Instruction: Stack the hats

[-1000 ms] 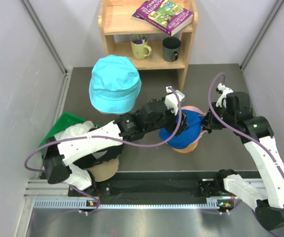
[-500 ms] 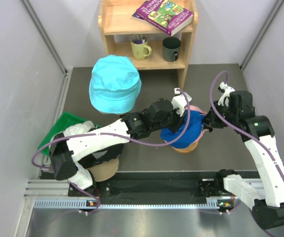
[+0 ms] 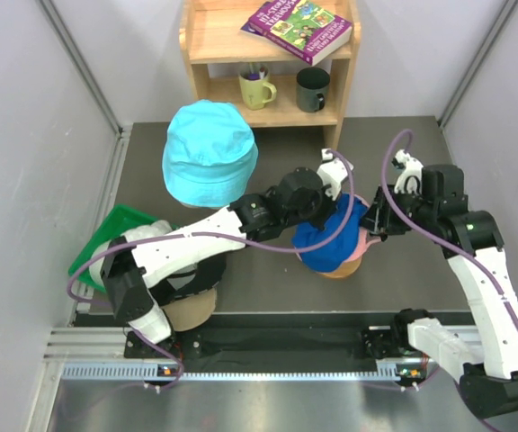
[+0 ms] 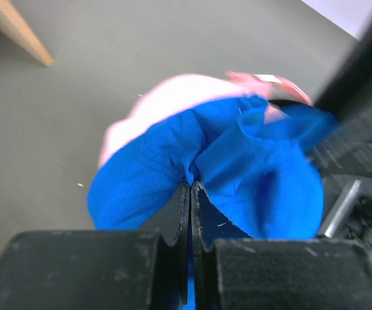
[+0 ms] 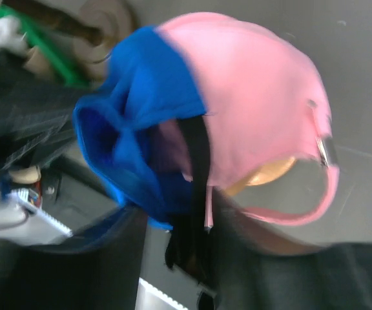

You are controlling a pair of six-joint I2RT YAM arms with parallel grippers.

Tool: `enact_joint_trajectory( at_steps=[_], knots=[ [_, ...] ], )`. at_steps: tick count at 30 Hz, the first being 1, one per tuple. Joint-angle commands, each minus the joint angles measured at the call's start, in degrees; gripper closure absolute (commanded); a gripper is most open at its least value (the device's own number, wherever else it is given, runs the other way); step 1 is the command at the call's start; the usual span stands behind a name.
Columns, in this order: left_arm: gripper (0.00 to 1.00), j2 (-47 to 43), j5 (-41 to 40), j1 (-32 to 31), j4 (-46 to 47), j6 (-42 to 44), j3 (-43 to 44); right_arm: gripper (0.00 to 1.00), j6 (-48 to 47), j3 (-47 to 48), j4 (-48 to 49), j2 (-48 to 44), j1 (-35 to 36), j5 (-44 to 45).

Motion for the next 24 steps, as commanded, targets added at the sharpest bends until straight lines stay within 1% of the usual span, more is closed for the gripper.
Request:
enact_joint_trajectory(
  at_steps=[1, 2, 3, 5, 6, 9, 12, 15, 17, 20, 24],
  knots=[
    [1.0, -0.02, -0.11, 3.02, 0.66, 0.73, 3.79, 0.48, -1.56, 4.01, 1.64, -1.57, -0.57, -8.58],
    [1.0, -0.11, 0.16, 3.2, 0.66, 0.91, 3.79, 0.45, -1.21, 4.27, 2.52, -1.66, -0.48, -9.19],
    [1.0, -0.19, 0.24, 3.46, 0.58, 0.91, 3.88, 0.38, -1.04, 4.62, 2.87, -1.66, -0.57, -10.24],
    [1.0, -0.19, 0.6, 3.82, 0.49, 0.82, 3.79, 0.34, 0.1, 4.63, 3.93, -1.57, -0.66, -10.61],
    [1.0, -0.11, 0.51, 4.08, 0.14, 0.64, 3.88, 0.3, 0.37, 4.63, 4.89, -1.49, -0.83, -10.78],
    [1.0, -0.72, 0.51, 4.52, -0.04, 0.82, 3.61, 0.22, 1.95, 4.63, 5.86, -1.31, -1.79, -10.17],
    [1.0, -2.82, 2.35, 4.52, 2.06, 2.13, 1.25, 0.19, 3.79, 5.15, 6.57, -1.49, -4.25, -9.73],
    [1.0, -5.98, 4.45, 4.52, 5.05, 3.89, -2.44, 0.18, 6.69, 5.42, 7.53, -1.66, -6.88, -8.24],
    [1.0, -7.92, 6.99, 4.52, 8.03, 4.59, -5.94, 0.19, 8.71, 4.98, 8.76, -1.31, -7.95, -9.28],
    [1.0, -10.47, 8.07, 4.52, 9.28, 5.04, -8.24, 0.23, 10.73, 3.31, 11.66, -1.49, -8.22, -11.04],
    [1.0, -10.57, 8.51, 4.52, 8.84, 4.95, -8.34, 0.32, 9.87, 2.34, 10.97, -1.14, -8.13, -11.14]
  ],
)
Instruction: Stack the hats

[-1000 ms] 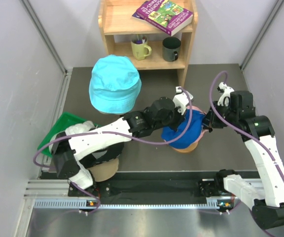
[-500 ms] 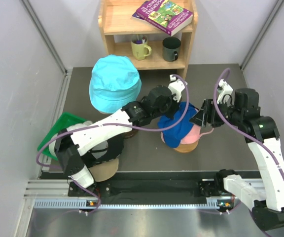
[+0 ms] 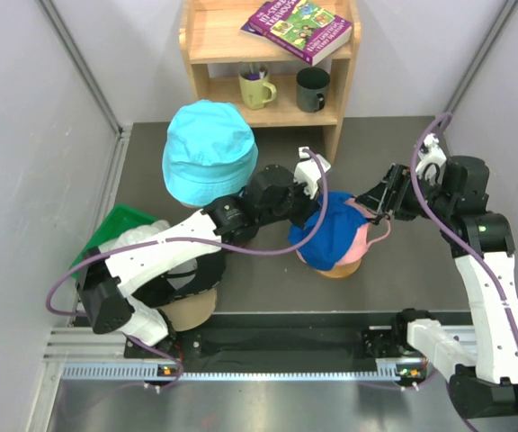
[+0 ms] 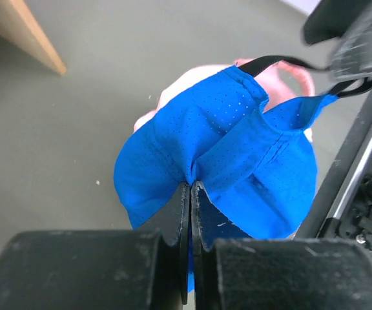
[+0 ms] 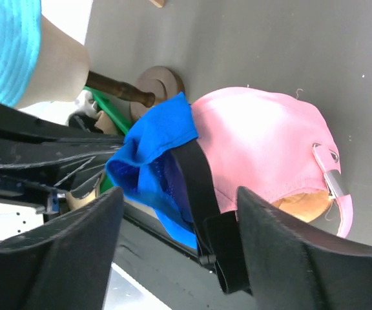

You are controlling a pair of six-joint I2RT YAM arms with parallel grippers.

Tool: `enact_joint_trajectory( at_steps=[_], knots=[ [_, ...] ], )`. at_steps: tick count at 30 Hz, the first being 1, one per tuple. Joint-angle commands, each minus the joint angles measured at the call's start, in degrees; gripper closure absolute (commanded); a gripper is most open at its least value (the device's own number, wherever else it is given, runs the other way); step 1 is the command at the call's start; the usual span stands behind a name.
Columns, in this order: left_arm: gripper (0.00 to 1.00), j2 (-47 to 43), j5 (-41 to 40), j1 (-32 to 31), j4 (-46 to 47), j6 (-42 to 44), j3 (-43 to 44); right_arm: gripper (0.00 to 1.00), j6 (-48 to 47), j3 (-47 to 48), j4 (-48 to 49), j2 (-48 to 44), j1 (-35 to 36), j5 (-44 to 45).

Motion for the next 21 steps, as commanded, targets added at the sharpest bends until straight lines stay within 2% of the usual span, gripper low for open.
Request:
enact_joint_trajectory(
  at_steps=[1, 6, 14, 17, 18, 21],
  knots=[
    [1.0, -2.37, 2.23, 0.08, 5.49, 1.19, 0.01, 0.33, 0.4, 0.05, 2.33, -0.35, -0.63, -0.99],
    [1.0, -2.46, 2.32, 0.08, 6.28, 0.93, 0.01, 0.38, -3.73, -1.17, -1.54, -0.96, -0.63, 2.96],
    [1.0, -2.81, 3.2, 0.08, 6.11, 0.93, -0.34, 0.43, -5.75, -4.87, -0.22, -2.46, -0.72, 5.25],
    [1.0, -3.24, 3.11, 0.08, 5.67, 0.93, -0.08, 0.58, -6.02, -6.28, 1.53, -2.46, -0.72, 4.99],
    [1.0, -3.16, 3.11, 0.08, 5.41, 1.1, 0.01, 0.74, -5.93, -6.63, 1.88, -2.37, -0.72, 4.81],
    [1.0, -2.81, 2.15, 0.08, 1.03, 2.15, 2.46, 1.0, -5.23, -5.49, 1.27, -2.37, -0.63, 4.55]
  ],
)
